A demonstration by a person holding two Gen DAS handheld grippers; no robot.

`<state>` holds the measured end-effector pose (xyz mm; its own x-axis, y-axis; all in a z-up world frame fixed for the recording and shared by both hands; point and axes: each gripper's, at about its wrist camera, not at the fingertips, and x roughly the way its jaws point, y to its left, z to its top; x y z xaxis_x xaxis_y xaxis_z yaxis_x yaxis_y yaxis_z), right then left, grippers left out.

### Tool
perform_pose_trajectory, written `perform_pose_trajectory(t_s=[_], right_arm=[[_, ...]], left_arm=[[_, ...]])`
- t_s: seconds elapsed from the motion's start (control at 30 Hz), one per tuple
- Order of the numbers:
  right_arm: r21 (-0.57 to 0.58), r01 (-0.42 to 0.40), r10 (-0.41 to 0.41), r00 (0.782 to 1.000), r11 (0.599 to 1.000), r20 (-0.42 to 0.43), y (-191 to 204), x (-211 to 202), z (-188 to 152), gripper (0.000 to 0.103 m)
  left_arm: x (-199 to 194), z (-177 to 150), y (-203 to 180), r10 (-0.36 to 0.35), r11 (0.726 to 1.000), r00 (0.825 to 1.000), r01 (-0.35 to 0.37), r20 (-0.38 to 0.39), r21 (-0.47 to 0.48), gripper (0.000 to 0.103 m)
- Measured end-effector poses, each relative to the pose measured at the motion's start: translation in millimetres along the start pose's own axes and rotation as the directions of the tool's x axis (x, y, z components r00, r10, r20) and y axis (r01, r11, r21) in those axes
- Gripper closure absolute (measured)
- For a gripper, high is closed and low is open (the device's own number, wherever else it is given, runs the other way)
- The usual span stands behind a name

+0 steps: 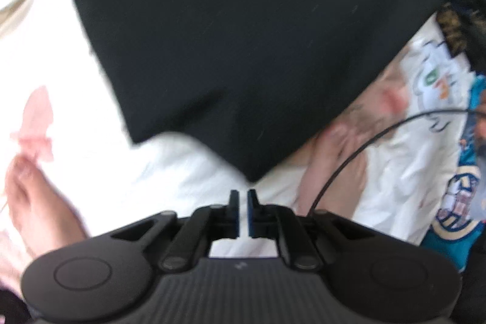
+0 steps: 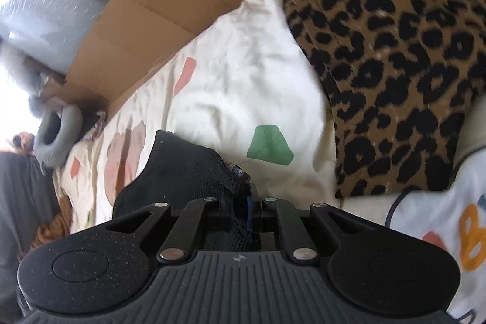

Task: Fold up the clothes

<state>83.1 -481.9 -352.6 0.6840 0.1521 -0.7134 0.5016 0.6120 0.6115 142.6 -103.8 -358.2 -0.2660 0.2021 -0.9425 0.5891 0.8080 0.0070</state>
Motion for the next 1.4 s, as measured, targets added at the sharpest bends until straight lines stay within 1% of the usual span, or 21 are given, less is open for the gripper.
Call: perform_pose_trajectory(t_s=[0.1,0.13,0.17,0.2,0.23,0.27,0.33,0.4,0.47,0.53,0.6,0.67,0.7,0.73,0.87,0.93,1.0,1.13,1.3,1.33,1.4], right_arm=[[0.005,0.005,-0.005,1.0,1.0,0.002,0.6,-2.3,-0.6,0.092],[0.007,0.004,-0.004,1.0,1.0,0.005,0.8,-4.1,-0.7,0.085],[0.012,0.004,-0.004,1.0,1.0,0.01,0.5,-6.5,-1.1,0.075],[0.02,0.005,-0.005,1.0,1.0,0.016,-0.6,-9.1,-1.6,0.071],[0.03,0.004,-0.004,1.0,1.0,0.019,-2.1,-11.2,-2.3,0.069],[0.039,0.002,-0.003,1.0,0.999,0.02,-3.8,-13.0,-3.2,0.069],[0.057,-0.003,0.002,1.0,0.998,0.017,-7.3,-15.8,-6.0,0.069],[0.068,-0.008,0.007,1.0,0.998,0.012,-10.0,-17.8,-9.8,0.069],[0.075,-0.009,0.009,1.0,0.997,0.004,-11.9,-18.4,-14.5,0.068],[0.082,-0.012,0.012,1.0,0.997,-0.008,-12.9,-17.6,-19.4,0.068],[0.089,-0.015,0.016,1.0,0.996,-0.021,-13.8,-16.8,-24.3,0.068],[0.091,-0.018,0.021,0.999,0.996,-0.033,-14.2,-16.0,-29.2,0.068],[0.091,-0.022,0.025,0.999,0.996,-0.039,-14.3,-15.5,-31.8,0.068],[0.093,-0.023,0.027,0.999,0.995,-0.043,-14.7,-15.3,-34.0,0.063],[0.099,-0.029,0.034,0.998,0.995,-0.053,-16.4,-15.4,-40.3,0.062],[0.1,-0.03,0.036,0.998,0.995,-0.053,-16.3,-15.7,-42.7,0.062],[0.104,-0.033,0.039,0.998,0.994,-0.055,-16.0,-14.8,-46.4,0.062],[0.094,-0.02,0.027,0.997,0.995,-0.07,-15.5,-7.8,-56.0,0.062],[0.11,-0.022,0.031,0.997,0.994,-0.076,-20.9,5.4,-67.8,0.061],[0.121,-0.029,0.038,0.997,0.992,-0.073,-23.0,7.9,-69.8,0.06],[0.168,-0.061,0.073,0.995,0.984,-0.064,-28.7,13.2,-73.7,0.06]], left_arm=[[-8.5,-6.7,0.2,0.028,0.999,1.0,-0.028,-0.007,0.044,0.099],[-14.0,-5.6,0.0,0.031,0.998,1.0,-0.031,-0.001,0.052,0.098],[-20.2,-4.0,-0.3,0.036,0.998,0.999,-0.036,0.009,0.06,0.098],[-28.6,-0.7,-1.3,0.044,0.997,0.999,-0.046,0.031,0.068,0.093],[-36.9,2.5,-2.8,0.053,0.995,0.997,-0.057,0.055,0.077,0.09],[-44.9,5.6,-6.1,0.061,0.994,0.995,-0.068,0.082,0.09,0.086],[-62.4,16.8,-9.0,0.077,0.989,0.989,-0.091,0.127,0.114,0.084],[-78.9,37.0,-10.9,0.087,0.98,0.983,-0.114,0.163,0.165,0.073],[-94.0,52.0,-16.9,0.099,0.962,0.971,-0.149,0.216,0.23,0.066],[-105.9,61.9,-21.1,0.093,0.952,0.965,-0.158,0.243,0.263,0.059],[-116.4,72.2,-24.5,0.09,0.94,0.954,-0.176,0.286,0.293,0.048],[-124.2,81.9,-27.9,0.087,0.929,0.94,-0.197,0.331,0.315,0.044],[-127.4,86.4,-29.6,0.085,0.924,0.932,-0.207,0.353,0.323,0.041],[-129.7,90.6,-31.6,0.083,0.919,0.923,-0.217,0.375,0.33,0.04],[-135.0,106.5,-39.2,0.072,0.901,0.896,-0.247,0.439,0.356,0.036],[-140.5,113.9,-40.0,0.055,0.887,0.882,-0.259,0.468,0.383,0.033],[-140.3,121.3,-42.6,0.048,0.867,0.874,-0.277,0.484,0.414,0.029],[-139.6,135.0,-45.3,0.034,0.816,0.853,-0.324,0.521,0.478,0.029],[-143.3,160.7,-38.8,-0.004,0.806,0.823,-0.334,0.568,0.489,0.029],[-144.3,166.5,-36.0,-0.011,0.804,0.82,-0.333,0.573,0.492,0.029],[-147.9,174.2,-29.1,-0.025,0.794,0.802,-0.347,0.597,0.5,0.029]])
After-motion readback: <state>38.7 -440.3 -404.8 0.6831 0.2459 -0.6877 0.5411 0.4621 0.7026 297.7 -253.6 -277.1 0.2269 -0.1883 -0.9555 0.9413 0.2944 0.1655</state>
